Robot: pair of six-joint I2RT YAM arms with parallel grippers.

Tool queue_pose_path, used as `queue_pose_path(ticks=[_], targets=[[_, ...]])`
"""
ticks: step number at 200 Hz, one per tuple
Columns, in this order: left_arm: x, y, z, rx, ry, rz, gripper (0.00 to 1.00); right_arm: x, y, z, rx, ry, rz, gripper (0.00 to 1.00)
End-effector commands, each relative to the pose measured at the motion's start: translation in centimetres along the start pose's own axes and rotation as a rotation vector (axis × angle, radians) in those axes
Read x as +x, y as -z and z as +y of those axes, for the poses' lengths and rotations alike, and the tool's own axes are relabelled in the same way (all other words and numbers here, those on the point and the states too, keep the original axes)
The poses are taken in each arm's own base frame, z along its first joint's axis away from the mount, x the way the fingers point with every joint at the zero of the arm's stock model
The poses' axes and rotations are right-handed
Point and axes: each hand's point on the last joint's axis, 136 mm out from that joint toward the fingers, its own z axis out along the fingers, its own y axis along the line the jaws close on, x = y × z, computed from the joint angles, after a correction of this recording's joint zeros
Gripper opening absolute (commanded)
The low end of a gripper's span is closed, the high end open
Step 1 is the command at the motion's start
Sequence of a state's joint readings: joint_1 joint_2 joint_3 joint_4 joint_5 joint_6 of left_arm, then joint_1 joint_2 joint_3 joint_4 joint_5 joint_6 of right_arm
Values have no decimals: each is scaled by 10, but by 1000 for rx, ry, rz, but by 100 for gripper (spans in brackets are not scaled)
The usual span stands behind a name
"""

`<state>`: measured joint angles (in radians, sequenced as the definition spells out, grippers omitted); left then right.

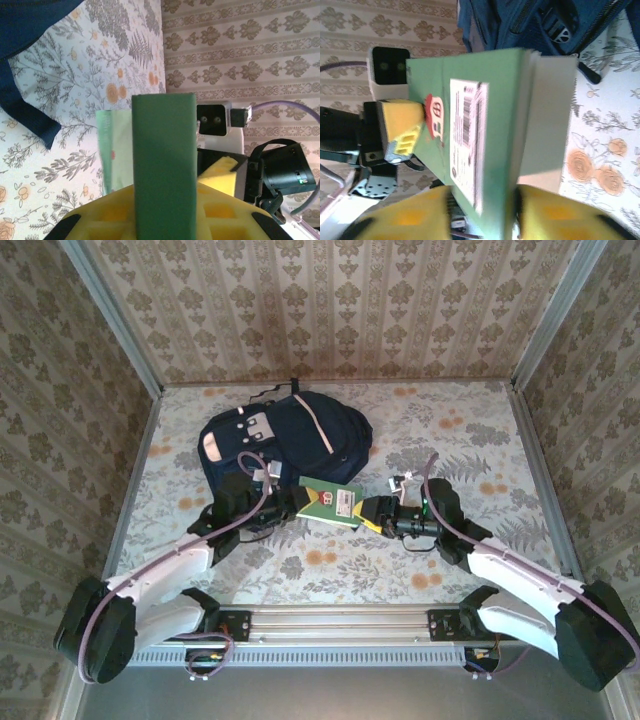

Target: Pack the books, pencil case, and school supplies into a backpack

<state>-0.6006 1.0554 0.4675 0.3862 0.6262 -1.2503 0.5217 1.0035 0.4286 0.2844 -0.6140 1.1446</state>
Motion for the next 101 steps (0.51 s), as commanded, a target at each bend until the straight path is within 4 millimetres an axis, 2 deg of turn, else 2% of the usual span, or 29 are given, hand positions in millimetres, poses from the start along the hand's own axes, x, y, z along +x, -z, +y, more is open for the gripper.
queue_pose_path(ticks=[1, 12, 22, 70, 101], targets=[[-11, 6, -29, 66, -52, -47, 5, -7, 5, 5, 28, 57, -38, 78], [-11, 7, -33, 76, -57, -50, 4, -8, 4, 4, 27, 47, -44, 91], [-12, 9, -37, 85, -60, -57, 3, -8, 2, 6, 6, 33, -44, 99], [-13, 16, -63, 141, -76, -75, 0, -18, -13, 26, -151, -37, -41, 100], [-12, 19, -83, 175, -95, -78, 0, -22, -25, 47, -236, -41, -27, 100]])
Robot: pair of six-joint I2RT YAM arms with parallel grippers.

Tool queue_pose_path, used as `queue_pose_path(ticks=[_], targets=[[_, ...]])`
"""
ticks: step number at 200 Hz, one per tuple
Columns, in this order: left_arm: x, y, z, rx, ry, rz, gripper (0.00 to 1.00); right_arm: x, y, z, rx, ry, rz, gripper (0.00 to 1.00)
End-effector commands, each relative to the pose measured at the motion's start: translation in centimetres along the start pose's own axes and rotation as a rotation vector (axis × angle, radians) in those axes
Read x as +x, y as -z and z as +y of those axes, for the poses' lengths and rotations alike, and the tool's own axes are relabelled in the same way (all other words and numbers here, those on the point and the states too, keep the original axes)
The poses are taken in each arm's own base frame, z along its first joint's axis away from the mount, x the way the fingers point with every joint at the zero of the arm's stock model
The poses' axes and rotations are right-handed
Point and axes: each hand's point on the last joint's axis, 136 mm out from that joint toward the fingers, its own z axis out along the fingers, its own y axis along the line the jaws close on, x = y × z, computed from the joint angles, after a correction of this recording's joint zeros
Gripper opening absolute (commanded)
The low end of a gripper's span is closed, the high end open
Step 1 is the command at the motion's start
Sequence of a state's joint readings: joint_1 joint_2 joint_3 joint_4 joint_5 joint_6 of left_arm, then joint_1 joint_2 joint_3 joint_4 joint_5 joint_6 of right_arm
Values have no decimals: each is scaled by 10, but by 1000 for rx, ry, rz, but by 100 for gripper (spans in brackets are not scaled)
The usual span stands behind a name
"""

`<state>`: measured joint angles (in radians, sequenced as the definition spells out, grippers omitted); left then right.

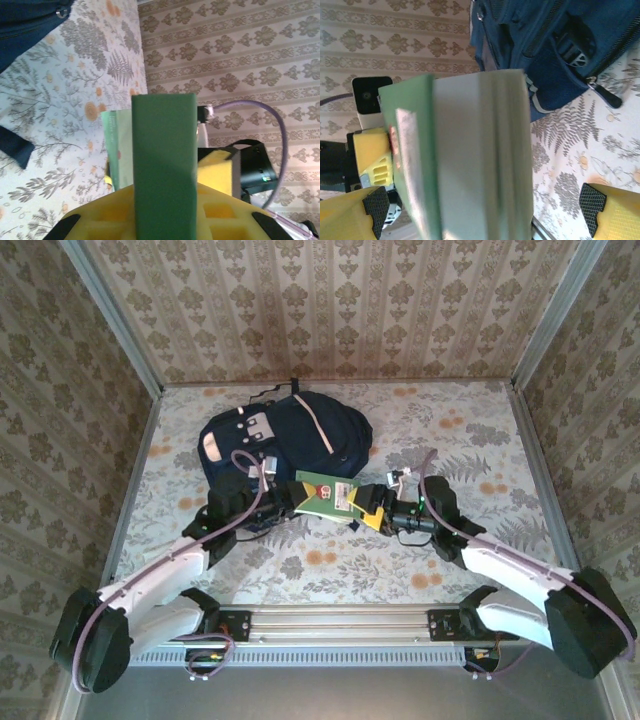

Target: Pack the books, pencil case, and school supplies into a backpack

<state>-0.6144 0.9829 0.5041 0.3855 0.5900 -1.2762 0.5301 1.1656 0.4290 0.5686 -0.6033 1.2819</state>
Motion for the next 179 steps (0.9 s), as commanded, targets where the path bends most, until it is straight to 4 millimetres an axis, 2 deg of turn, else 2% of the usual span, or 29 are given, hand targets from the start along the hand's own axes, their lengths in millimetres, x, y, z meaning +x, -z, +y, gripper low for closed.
queue_pose_path(ticks=[1, 25, 42, 83, 149, 179], targets=[[-7, 6, -47, 103, -55, -27, 0, -1, -8, 37, -147, 22, 16, 100], [-7, 9, -61, 125, -76, -29, 0, 1, -17, 55, -213, 35, 32, 100], [-5, 11, -65, 123, -88, -26, 0, 1, -16, 72, -278, 50, 35, 100], [-3, 11, -54, 96, -80, -26, 0, 1, 0, 99, -351, 101, 7, 98], [-2, 10, -46, 68, -86, -22, 1, 4, 23, 115, -341, 163, -31, 87], [-1, 10, -39, 52, -73, -21, 1, 2, 26, 109, -301, 167, -57, 77]])
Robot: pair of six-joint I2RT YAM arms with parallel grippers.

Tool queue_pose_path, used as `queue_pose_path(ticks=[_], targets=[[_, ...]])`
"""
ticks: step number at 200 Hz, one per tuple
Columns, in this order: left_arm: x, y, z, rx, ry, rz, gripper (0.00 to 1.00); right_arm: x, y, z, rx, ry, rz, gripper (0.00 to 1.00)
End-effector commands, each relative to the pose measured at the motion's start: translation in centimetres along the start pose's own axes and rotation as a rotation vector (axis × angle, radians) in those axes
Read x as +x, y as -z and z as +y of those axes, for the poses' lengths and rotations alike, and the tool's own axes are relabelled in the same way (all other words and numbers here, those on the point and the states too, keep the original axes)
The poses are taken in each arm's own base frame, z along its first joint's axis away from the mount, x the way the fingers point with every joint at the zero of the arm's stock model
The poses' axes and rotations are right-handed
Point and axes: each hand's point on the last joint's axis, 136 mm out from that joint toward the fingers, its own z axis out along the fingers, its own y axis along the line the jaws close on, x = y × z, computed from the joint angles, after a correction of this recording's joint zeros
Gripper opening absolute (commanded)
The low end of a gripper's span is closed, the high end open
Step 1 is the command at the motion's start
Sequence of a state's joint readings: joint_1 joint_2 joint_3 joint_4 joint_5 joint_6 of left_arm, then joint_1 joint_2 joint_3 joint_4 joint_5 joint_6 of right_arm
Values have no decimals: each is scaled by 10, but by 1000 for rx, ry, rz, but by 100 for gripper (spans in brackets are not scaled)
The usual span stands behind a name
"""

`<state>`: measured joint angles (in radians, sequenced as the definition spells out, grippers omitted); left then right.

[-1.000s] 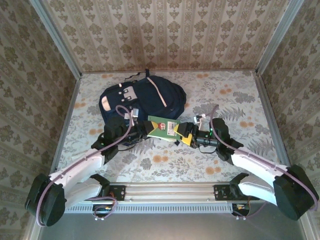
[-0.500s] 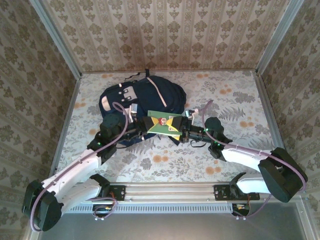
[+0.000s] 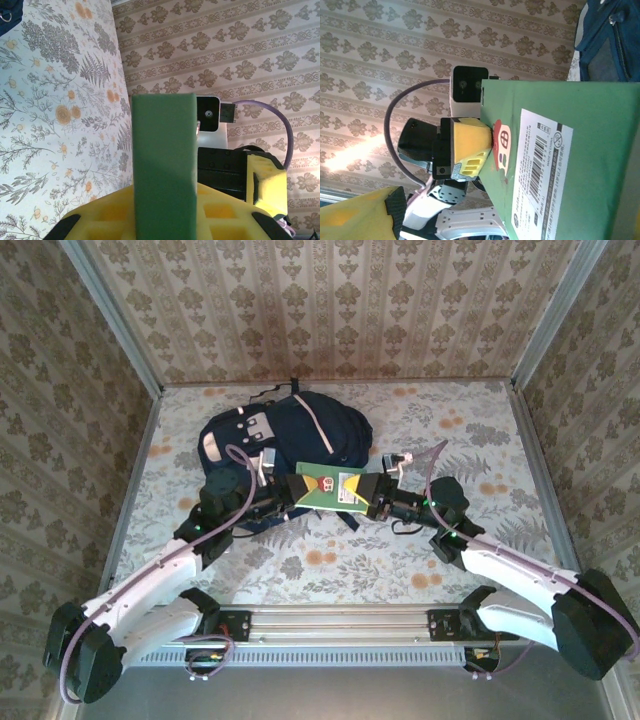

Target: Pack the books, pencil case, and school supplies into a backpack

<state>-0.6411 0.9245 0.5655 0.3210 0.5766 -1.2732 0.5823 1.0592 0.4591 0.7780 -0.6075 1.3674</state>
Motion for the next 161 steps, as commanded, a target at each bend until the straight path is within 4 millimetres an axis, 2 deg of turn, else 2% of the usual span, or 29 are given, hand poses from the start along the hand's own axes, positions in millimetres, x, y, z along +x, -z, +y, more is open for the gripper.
queue_pose_path(ticks=[1, 10, 35, 76, 87, 96, 103, 114, 125, 142, 161], targets=[[-3, 3, -6, 6, -36, -17, 1, -8, 4, 16, -9, 55, -36, 76], [-2, 3, -6, 6, -34, -16, 1, -10, 5, 14, 1, 55, -43, 70], [-1, 2, -4, 1, -27, -12, 2, -14, 4, 9, 20, 43, -62, 41], [7, -7, -1, -8, -30, 27, 4, -21, 7, -2, 72, 43, -98, 5], [7, -7, 6, -52, -40, 31, 10, -25, 14, -8, 118, 60, -124, 2], [6, -3, 18, -128, -50, 35, 25, -29, 24, -16, 185, 77, -157, 0], [2, 0, 24, -193, -71, 32, 41, -33, 34, -27, 265, 92, -188, 0], [-5, 11, 45, -339, -80, 29, 54, -37, 56, -39, 400, 134, -242, 0], [-14, 18, 60, -438, -83, 23, 61, -40, 78, -48, 520, 177, -289, 0], [-30, 20, 70, -480, -80, 14, 66, -41, 108, -59, 671, 225, -335, 0], [-54, 11, 77, -492, -68, -2, 67, -36, 130, -73, 766, 241, -358, 0]])
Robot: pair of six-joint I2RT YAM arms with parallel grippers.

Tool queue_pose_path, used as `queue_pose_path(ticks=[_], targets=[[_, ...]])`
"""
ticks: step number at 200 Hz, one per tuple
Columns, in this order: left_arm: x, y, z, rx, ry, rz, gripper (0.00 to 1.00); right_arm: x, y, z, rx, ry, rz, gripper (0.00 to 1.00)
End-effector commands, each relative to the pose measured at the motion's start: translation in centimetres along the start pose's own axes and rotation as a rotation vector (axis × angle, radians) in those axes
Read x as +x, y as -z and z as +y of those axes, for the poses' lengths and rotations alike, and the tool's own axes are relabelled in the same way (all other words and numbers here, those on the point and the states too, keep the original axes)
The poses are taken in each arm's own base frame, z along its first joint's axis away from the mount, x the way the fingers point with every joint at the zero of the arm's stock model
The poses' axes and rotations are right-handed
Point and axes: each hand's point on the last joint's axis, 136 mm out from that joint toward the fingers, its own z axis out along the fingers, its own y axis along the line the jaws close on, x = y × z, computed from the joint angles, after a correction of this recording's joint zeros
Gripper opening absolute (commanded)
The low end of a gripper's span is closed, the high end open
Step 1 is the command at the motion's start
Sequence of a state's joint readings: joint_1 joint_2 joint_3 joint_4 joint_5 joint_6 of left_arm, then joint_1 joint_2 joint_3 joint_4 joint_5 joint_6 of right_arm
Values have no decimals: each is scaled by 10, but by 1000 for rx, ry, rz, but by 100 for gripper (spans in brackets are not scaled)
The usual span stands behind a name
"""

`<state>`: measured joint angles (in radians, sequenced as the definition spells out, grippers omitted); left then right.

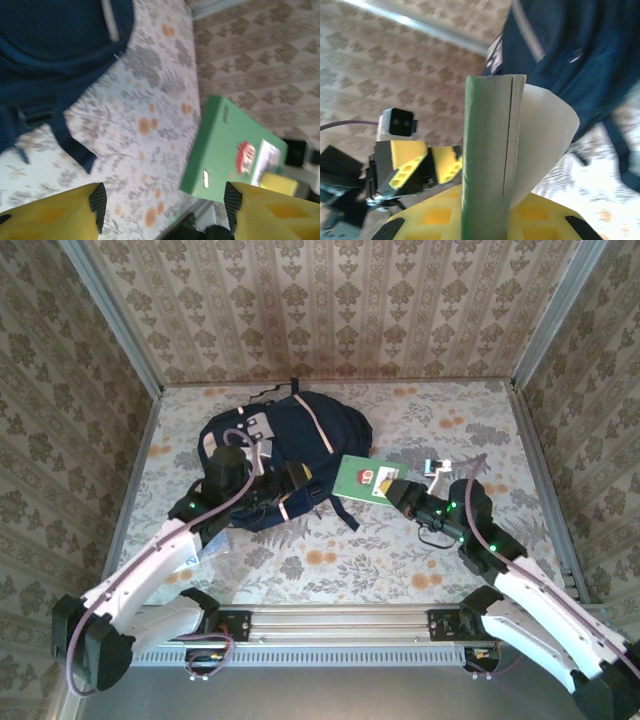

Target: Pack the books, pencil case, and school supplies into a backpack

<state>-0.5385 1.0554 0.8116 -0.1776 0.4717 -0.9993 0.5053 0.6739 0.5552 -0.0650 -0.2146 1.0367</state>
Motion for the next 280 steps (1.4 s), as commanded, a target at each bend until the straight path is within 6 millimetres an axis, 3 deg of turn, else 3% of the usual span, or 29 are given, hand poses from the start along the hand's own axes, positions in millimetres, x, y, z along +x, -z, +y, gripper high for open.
queue_pose_path(ticks=[1, 11, 24, 27, 61, 95, 130, 173, 247, 280], targets=[[-13, -10, 27, -120, -27, 32, 67, -1, 24, -56, 279, 106, -45, 0], [-26, -18, 29, -137, -21, 38, 67, 2, 28, -63, 292, 106, -52, 0], [-43, -37, 17, -100, -39, 55, 66, 4, 32, -68, 291, 108, -65, 0], [-55, -38, 19, -102, -29, 38, 66, 4, 32, -70, 293, 108, -66, 0], [-113, -81, 6, -59, -23, 4, 51, 7, 38, -74, 294, 133, -72, 0], [-150, -113, 19, -29, 44, -28, 45, 6, 43, -73, 297, 165, -74, 0], [-165, -130, 35, -13, 94, -57, 44, 3, 50, -72, 295, 194, -95, 0], [-182, -145, 29, 78, 112, -71, 40, 7, 46, -78, 296, 188, -85, 0], [-179, -174, 46, 57, 140, -21, 39, 8, 46, -79, 292, 181, -86, 0], [-169, -188, 41, 62, 112, 38, 27, 9, 45, -81, 299, 177, -79, 0]])
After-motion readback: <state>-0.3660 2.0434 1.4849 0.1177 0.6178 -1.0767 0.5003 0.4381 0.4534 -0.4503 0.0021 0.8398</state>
